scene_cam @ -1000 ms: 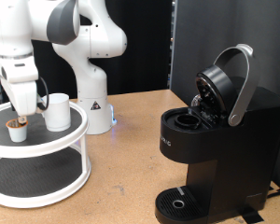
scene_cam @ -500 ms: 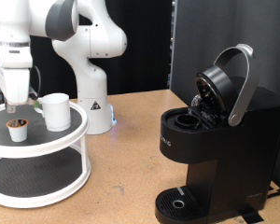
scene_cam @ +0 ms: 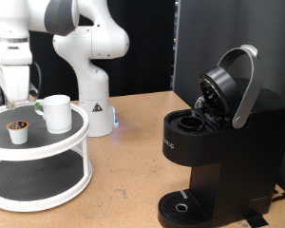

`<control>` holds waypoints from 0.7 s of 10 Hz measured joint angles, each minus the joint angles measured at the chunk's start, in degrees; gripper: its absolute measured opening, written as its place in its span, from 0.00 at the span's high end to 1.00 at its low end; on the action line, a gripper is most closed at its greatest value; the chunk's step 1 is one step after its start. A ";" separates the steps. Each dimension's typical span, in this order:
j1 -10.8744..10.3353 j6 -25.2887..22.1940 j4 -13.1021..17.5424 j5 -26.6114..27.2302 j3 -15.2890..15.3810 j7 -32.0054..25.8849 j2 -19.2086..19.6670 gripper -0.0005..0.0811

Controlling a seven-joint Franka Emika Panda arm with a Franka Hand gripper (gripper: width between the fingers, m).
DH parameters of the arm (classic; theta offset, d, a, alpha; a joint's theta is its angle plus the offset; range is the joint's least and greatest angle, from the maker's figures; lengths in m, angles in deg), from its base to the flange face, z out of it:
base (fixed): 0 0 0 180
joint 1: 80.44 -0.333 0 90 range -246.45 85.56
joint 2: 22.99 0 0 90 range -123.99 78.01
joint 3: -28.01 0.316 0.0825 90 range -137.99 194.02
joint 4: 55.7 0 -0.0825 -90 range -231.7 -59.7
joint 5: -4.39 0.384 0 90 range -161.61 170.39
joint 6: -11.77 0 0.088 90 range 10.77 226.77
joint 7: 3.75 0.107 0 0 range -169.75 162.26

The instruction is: Make a cup of coffee with the keurig machine

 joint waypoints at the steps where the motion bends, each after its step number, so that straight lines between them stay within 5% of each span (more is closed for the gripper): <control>1: -0.38 -3.07 1.04 0.55 0.09 -0.86 -0.42 0.99; 4: -0.73 -5.07 1.73 0.81 0.43 -1.12 -1.42 0.99; 6: -0.74 -3.83 1.39 0.99 0.44 -1.09 -1.57 0.67; 7: -0.74 -3.57 1.11 0.99 0.44 -1.08 -1.57 0.67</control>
